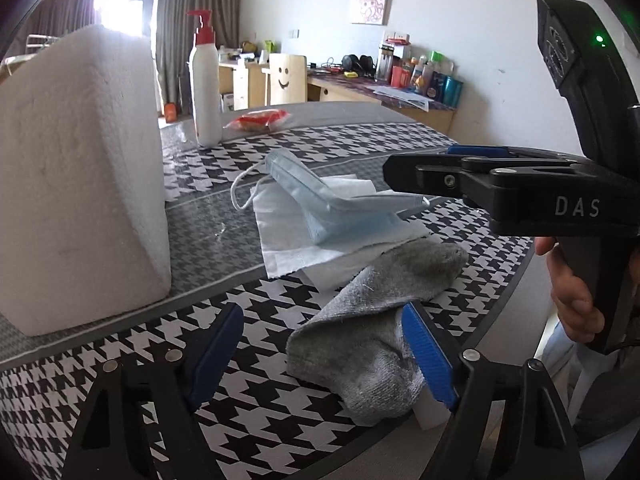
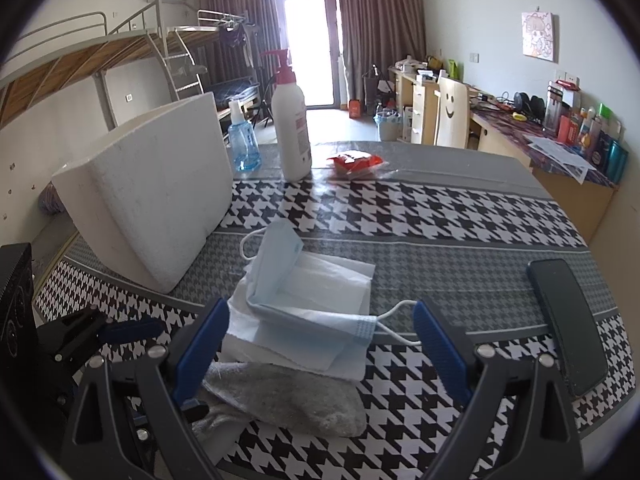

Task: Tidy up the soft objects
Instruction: 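Close the left tool on the grey cloth while the right tool grasps the blue mask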

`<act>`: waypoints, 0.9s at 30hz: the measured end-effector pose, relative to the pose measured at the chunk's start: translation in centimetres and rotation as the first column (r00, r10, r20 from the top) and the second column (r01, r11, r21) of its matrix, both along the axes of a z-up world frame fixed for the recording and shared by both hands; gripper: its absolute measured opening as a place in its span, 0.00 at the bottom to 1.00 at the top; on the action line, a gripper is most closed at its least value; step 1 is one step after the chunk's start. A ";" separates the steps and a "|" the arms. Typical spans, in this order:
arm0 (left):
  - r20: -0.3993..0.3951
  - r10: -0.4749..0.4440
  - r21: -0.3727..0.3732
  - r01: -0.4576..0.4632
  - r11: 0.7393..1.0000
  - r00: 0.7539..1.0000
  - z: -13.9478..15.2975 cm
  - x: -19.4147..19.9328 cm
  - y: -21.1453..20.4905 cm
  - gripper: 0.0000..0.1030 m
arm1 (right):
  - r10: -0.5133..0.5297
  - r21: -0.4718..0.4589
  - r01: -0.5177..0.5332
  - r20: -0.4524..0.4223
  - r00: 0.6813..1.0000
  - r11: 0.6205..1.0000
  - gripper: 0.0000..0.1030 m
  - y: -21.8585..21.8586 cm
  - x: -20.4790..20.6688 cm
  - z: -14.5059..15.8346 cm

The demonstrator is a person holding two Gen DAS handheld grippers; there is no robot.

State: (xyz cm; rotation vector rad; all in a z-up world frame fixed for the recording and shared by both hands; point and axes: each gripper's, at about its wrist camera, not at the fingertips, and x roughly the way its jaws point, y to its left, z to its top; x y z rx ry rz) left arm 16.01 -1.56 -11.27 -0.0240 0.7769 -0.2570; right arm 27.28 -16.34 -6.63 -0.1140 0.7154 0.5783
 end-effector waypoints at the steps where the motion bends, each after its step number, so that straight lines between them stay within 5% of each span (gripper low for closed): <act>1: -0.005 -0.004 -0.002 0.004 1.000 1.000 -0.1 0.0 -0.1 0.76 | 0.002 -0.003 -0.002 -0.003 1.000 1.000 0.93 0.1 0.1 -0.1; 16: -0.045 -0.063 -0.022 0.062 0.998 0.997 -1.2 0.5 -0.9 0.51 | 0.044 -0.009 -0.045 -0.054 0.998 0.999 0.92 1.9 1.3 -1.4; 20: -0.055 -0.087 -0.050 0.084 0.995 0.995 -1.2 0.7 -1.1 0.28 | 0.054 -0.009 -0.055 -0.070 0.996 0.998 0.92 2.4 1.6 -2.0; 27: -0.053 -0.095 -0.066 0.091 0.994 0.994 -1.1 1.0 -1.1 0.15 | 0.090 -0.031 -0.094 -0.091 0.992 0.995 0.69 3.5 1.8 -2.9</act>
